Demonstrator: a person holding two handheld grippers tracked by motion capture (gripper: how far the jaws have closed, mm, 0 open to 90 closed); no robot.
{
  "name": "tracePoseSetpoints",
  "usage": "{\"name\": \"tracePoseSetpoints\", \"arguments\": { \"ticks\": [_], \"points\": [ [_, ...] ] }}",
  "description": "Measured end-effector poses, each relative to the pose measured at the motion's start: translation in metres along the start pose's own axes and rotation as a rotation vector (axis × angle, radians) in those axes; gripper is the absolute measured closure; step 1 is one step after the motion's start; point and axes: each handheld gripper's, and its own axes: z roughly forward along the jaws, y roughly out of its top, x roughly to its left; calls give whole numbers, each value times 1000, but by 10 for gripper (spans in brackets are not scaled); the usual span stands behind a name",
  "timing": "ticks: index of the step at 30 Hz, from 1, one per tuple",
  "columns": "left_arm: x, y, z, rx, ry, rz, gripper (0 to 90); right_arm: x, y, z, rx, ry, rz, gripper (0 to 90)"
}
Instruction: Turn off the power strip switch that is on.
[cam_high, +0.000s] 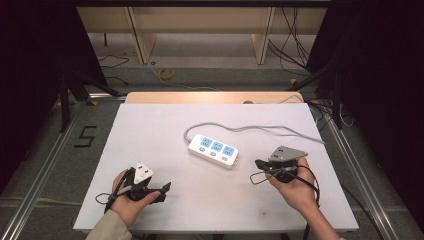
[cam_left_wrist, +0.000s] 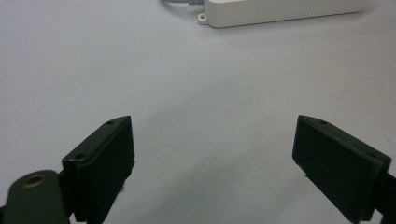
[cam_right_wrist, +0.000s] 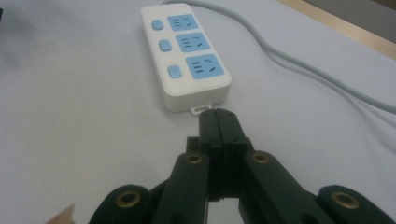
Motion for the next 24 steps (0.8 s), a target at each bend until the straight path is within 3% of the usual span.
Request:
{"name": "tracePoseSetpoints", "arguments": {
  "ticks": [24],
  "points": [
    [0, 0, 0, -3, 3, 0, 127, -1, 11, 8, 1, 8, -1, 900]
  ]
}}
